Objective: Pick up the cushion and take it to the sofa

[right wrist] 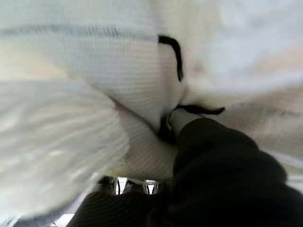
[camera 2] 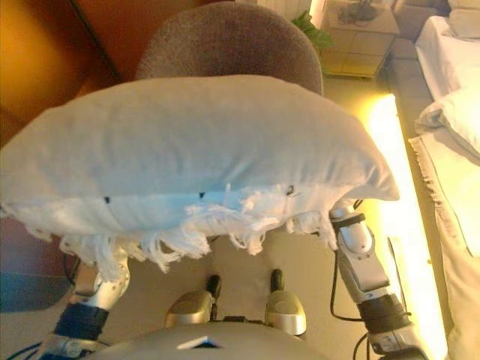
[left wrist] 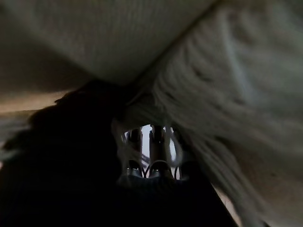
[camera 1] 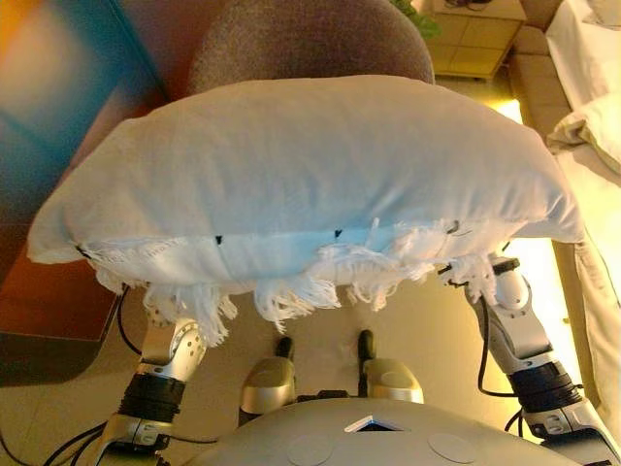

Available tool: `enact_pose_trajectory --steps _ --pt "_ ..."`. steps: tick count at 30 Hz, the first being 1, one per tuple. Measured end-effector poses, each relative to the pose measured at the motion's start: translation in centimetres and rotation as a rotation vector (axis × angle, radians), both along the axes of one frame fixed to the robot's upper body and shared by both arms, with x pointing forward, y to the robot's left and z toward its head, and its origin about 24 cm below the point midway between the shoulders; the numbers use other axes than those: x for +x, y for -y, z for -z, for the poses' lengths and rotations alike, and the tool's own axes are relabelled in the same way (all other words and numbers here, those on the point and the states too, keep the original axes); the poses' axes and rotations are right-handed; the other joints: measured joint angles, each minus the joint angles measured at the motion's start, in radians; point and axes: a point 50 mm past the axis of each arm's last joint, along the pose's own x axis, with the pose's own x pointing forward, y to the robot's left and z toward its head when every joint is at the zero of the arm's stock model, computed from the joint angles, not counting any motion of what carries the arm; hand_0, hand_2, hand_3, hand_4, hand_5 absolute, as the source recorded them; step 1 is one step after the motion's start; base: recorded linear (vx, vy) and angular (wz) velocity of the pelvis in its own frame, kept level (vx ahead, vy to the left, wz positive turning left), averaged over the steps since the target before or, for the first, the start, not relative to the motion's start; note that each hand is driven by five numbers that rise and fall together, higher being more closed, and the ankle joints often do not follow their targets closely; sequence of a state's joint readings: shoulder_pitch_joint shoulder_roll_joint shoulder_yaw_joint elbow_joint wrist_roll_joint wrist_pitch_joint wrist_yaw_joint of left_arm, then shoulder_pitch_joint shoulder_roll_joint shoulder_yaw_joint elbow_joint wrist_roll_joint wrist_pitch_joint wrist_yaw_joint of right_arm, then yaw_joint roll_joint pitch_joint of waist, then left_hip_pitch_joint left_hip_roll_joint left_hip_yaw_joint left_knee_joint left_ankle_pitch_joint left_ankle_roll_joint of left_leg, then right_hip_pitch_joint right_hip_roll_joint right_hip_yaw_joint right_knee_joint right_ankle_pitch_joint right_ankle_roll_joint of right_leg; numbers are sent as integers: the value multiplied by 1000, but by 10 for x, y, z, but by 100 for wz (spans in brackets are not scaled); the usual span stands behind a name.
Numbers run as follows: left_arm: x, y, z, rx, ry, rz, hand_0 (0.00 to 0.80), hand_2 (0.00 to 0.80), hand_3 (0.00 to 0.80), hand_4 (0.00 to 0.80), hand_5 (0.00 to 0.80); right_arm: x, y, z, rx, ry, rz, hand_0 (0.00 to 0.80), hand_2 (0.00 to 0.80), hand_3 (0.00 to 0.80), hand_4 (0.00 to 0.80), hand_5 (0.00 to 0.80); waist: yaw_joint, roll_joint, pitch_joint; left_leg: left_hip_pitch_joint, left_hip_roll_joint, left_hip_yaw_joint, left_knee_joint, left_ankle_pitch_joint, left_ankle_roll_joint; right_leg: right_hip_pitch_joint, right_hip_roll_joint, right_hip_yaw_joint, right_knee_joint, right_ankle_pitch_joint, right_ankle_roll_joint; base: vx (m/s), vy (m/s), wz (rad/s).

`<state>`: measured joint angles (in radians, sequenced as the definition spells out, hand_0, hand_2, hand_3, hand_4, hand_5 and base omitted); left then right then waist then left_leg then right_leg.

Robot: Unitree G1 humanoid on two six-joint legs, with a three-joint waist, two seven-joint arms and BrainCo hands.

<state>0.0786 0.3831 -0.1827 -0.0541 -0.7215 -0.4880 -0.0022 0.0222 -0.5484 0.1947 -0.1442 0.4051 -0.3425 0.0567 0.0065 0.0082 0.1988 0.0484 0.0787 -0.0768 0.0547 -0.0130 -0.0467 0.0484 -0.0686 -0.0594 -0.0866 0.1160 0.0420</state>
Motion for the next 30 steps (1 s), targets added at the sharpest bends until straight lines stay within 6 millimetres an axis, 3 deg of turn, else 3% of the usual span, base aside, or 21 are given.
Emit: enact_pose_trajectory --steps 2,3,5,6,8,10,12,15,17,18,22,24,30 --pt "-1 0 1 -1 -4 2 800 800 800 800 800 1 3 0 -23 -10 -1 800 800 800 800 800 -20 -2 1 10 28 35 23 -14 -30 13 25 -11 17 -23 -14 300 -196 10" --pt "-1 0 2 2 -8 3 800 800 800 800 800 1 4 0 -28 -17 -2 800 800 800 800 800 -18 -14 6 -2 35 44 76 -25 -58 14 34 -9 27 -35 -22 262 -201 -2" --pt "-3 -3 4 11 -19 -2 800 800 800 800 800 1 2 3 -30 -39 -22 800 800 800 800 800 -14 -70 9 -105 19 47 277 -22 -71 -2 24 -2 55 -55 -34 255 -154 -16" --pt "-5 -4 6 10 -30 -7 800 800 800 800 800 1 1 4 -33 -45 -30 800 800 800 800 800 -8 -80 5 -152 20 47 362 -13 -70 0 30 -4 68 -60 -39 222 -65 -4" --pt "-8 -4 9 7 -45 -11 800 800 800 800 800 -2 1 8 -26 -57 -32 800 800 800 800 800 2 -88 0 -181 20 47 412 13 -62 4 24 -7 70 -66 -49 274 31 12" --pt "-9 -3 12 1 -58 -9 800 800 800 800 800 -5 1 13 -19 -78 -33 800 800 800 800 800 7 -93 2 -162 19 82 313 3 -47 25 -9 -72 44 -69 -56 290 144 30" --pt "-10 1 14 -2 -64 6 800 800 800 800 800 -9 5 17 -20 -96 -19 800 800 800 800 800 5 -74 -2 -134 12 105 140 8 -43 36 -11 -95 26 -72 -53 223 154 49" --pt "-9 8 17 -29 -79 14 800 800 800 800 800 -9 8 21 -22 -118 -2 800 800 800 800 800 8 -52 5 -123 -5 95 2 34 -24 54 -12 -88 15 -77 -35 204 149 40" --pt "-12 11 23 -61 -108 2 800 800 800 800 800 -9 12 24 -41 -135 5 800 800 800 800 800 16 -6 7 -76 3 76 -59 62 -18 66 -2 -82 23 -96 -2 251 218 -4" --pt "-14 11 27 -63 -128 -3 800 800 800 800 800 -10 12 27 -41 -153 4 800 800 800 800 800 16 -1 6 -65 -2 89 -70 107 -16 72 -11 -79 32 -107 18 259 226 -16" --pt "-14 5 28 -18 -154 4 800 800 800 800 800 -17 8 39 -7 -213 7 800 800 800 800 800 11 -44 -11 -41 -79 110 -125 131 27 81 -84 -89 25 -102 75 200 174 3" --pt "-12 5 27 -11 -157 9 800 800 800 800 800 -17 5 41 15 -216 20 800 800 800 800 800 12 -50 -11 -36 -93 110 -129 129 34 84 -97 -92 25 -101 76 136 117 7" --pt "-6 -3 29 40 -172 0 800 800 800 800 800 -7 -5 44 49 -217 61 800 800 800 800 800 52 -65 -7 17 -77 136 -129 98 31 71 -90 -129 109 -134 90 97 56 -18"
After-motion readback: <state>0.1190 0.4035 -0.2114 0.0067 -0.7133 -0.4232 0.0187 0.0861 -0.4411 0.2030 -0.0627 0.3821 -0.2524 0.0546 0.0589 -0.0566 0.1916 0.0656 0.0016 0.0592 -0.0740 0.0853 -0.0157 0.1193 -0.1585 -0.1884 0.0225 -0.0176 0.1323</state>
